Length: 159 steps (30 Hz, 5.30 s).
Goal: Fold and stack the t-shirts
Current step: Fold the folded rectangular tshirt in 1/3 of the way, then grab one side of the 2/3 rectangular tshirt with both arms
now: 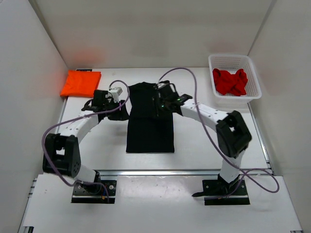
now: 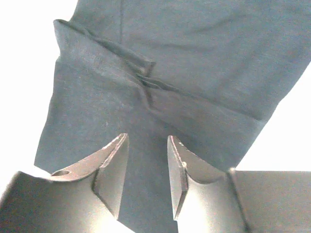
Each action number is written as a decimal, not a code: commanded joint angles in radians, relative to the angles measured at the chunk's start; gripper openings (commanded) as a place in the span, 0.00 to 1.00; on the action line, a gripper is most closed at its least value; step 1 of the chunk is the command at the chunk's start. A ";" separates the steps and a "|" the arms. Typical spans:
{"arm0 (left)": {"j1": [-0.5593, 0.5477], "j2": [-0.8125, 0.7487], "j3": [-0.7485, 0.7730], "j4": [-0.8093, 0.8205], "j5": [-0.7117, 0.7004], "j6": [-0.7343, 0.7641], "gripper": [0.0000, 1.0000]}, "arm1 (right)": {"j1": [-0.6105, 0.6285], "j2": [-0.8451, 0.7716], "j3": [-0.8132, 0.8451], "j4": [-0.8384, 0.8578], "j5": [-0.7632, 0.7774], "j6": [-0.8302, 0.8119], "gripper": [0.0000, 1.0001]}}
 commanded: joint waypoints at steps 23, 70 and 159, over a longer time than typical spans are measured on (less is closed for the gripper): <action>-0.068 0.339 0.179 0.152 0.034 0.004 0.58 | -0.285 0.047 -0.167 0.198 -0.308 0.094 0.43; -0.062 0.287 0.254 0.098 0.017 0.078 0.12 | -0.304 -0.056 -0.246 0.336 -0.239 0.108 0.00; -0.005 -0.440 0.082 -0.855 0.408 -0.108 0.00 | 0.031 -0.806 -0.406 -0.322 -0.344 0.421 0.00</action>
